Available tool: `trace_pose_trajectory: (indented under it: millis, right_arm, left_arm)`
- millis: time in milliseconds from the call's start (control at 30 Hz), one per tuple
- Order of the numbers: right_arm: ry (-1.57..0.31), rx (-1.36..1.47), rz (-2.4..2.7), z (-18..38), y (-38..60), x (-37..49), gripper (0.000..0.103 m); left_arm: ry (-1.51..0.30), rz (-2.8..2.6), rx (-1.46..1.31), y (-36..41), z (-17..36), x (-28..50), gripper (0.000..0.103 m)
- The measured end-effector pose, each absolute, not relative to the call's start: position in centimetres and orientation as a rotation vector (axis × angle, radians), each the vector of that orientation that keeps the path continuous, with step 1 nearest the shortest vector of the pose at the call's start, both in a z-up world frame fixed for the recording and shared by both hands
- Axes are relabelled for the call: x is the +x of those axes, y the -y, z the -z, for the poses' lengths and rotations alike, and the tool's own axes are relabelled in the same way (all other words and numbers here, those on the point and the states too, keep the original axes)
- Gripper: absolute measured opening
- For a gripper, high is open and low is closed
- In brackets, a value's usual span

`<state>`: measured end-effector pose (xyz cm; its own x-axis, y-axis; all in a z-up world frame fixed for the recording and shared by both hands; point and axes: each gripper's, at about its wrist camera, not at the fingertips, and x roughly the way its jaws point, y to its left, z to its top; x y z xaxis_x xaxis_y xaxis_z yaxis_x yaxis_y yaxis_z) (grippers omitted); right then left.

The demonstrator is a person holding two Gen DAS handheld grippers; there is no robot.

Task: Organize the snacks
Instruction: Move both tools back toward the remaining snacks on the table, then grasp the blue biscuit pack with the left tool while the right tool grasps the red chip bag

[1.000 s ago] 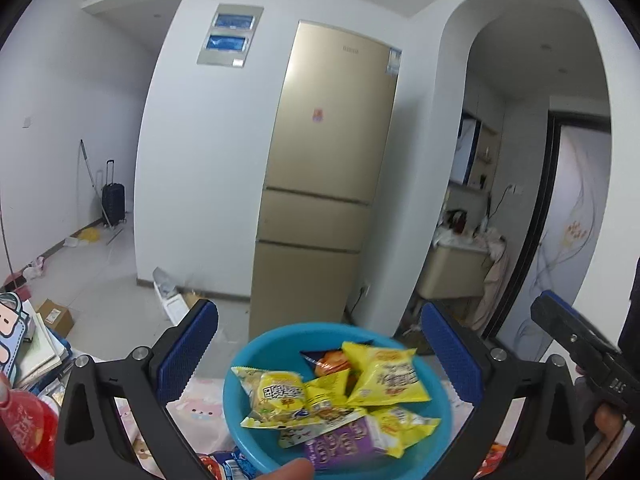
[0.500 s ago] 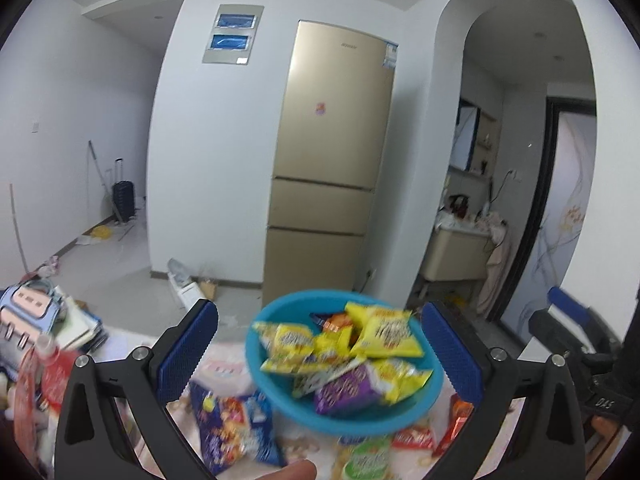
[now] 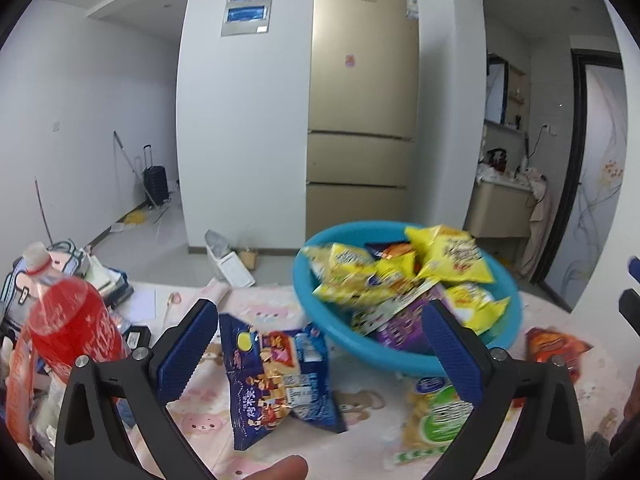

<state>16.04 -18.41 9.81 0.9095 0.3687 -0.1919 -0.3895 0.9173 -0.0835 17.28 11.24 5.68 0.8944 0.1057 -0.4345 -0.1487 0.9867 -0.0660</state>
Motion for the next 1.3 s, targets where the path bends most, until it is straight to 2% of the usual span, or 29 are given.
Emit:
trace_pose_trajectory:
  millis: [267, 800, 1067, 1167, 1233, 1300]
  right_arm:
    - [-0.4, -0.016, -0.394, -4.7, 21.0, 20.1, 0.103]
    - [-0.447, -0.023, -0.38, -4.0, 20.9, 20.6, 0.103]
    - [-0.58, 0.052, -0.282, -2.4, 22.8, 23.1, 0.103]
    - [-0.617, 0.077, -0.252, -1.6, 23.7, 23.7, 0.103]
    - [-0.633, 0.094, -0.239, -1.4, 24.3, 24.1, 0.103]
    - [-0.649, 0.119, -0.236, -1.2, 24.8, 24.3, 0.103]
  left_arm:
    - [-0.573, -0.181, -0.063, -11.4, -0.3, 20.6, 0.103]
    - [-0.72, -0.234, -0.051, -13.3, 5.2, 23.9, 0.103]
    - [-0.763, -0.25, -0.105, -14.2, 6.5, 24.5, 0.103]
    - [-0.762, -0.249, -0.117, -14.2, 6.6, 24.4, 0.098]
    - [-0.761, -0.234, -0.13, -14.3, 6.6, 24.4, 0.087]
    - [-0.756, -0.237, -0.143, -14.4, 6.5, 24.2, 0.082]
